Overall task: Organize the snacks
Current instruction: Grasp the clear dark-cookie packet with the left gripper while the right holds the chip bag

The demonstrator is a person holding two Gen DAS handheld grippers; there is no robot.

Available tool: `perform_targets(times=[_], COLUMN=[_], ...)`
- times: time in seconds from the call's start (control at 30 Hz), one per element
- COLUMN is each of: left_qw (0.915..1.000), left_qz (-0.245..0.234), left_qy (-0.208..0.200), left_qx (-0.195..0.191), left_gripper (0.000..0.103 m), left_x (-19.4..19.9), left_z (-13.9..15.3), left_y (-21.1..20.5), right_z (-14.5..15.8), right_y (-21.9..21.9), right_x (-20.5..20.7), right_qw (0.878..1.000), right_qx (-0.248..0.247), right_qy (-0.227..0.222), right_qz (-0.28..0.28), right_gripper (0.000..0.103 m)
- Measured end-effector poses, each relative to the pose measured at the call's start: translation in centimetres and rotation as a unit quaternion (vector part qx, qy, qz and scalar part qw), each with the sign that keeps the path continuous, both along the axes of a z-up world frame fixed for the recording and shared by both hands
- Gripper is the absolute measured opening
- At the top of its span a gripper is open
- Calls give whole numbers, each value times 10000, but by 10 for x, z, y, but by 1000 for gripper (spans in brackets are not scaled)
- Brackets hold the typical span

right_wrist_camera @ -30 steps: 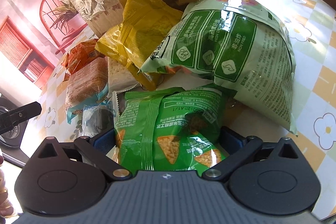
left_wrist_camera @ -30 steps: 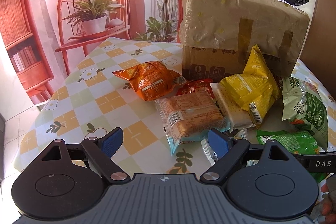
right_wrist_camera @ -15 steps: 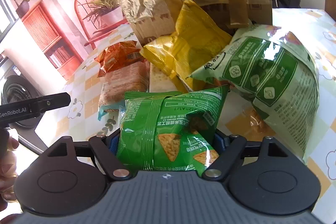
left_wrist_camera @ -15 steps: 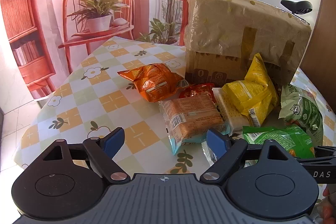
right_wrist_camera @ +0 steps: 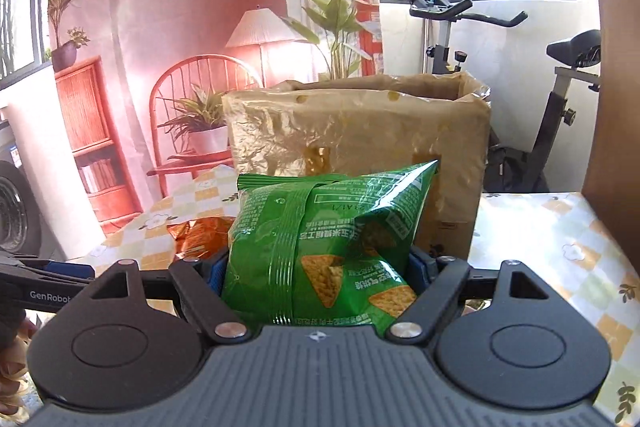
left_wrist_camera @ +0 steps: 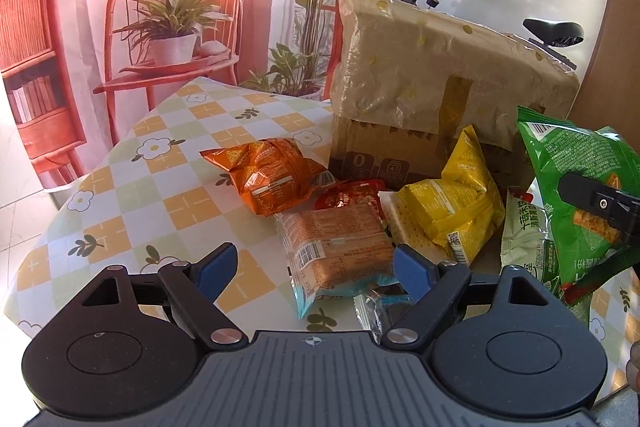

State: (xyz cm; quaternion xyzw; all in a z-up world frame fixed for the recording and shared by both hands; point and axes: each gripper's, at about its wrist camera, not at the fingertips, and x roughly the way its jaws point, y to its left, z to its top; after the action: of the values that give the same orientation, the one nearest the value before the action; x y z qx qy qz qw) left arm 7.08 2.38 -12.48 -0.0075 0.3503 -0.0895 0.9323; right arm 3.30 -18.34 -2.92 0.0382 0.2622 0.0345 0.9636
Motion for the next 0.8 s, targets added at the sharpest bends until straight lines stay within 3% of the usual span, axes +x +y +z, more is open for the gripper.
perform_targets(times=[0.23,0.37,0.5,0.6,0.8], left_qw=[9971,9951,9930,9925,9937], left_qz=[-546,-549,-864,-769,-585], left_qy=[494,793,791,844,947], left_qx=[188,225,181,433,156], left_gripper=[87,87,88,88,88], left_x=[17,25,22,21,23], left_z=[-40,-61,-69,-79,-92], left_y=[-47,-56,-63,-69,-58], right_z=[-23,-26,-29,-29,-31], right_y=[-20,-29,-30,-31,-34], right_x=[-6,-11,-10,-10,-11], right_qw=[9989,9987,9984,9984,9982], right_qx=[127,192,270,296,333], right_qy=[249,250,270,266,267], right_qz=[-386,-410,-409,-403,-428], right_gripper=[81,81,81,81,81])
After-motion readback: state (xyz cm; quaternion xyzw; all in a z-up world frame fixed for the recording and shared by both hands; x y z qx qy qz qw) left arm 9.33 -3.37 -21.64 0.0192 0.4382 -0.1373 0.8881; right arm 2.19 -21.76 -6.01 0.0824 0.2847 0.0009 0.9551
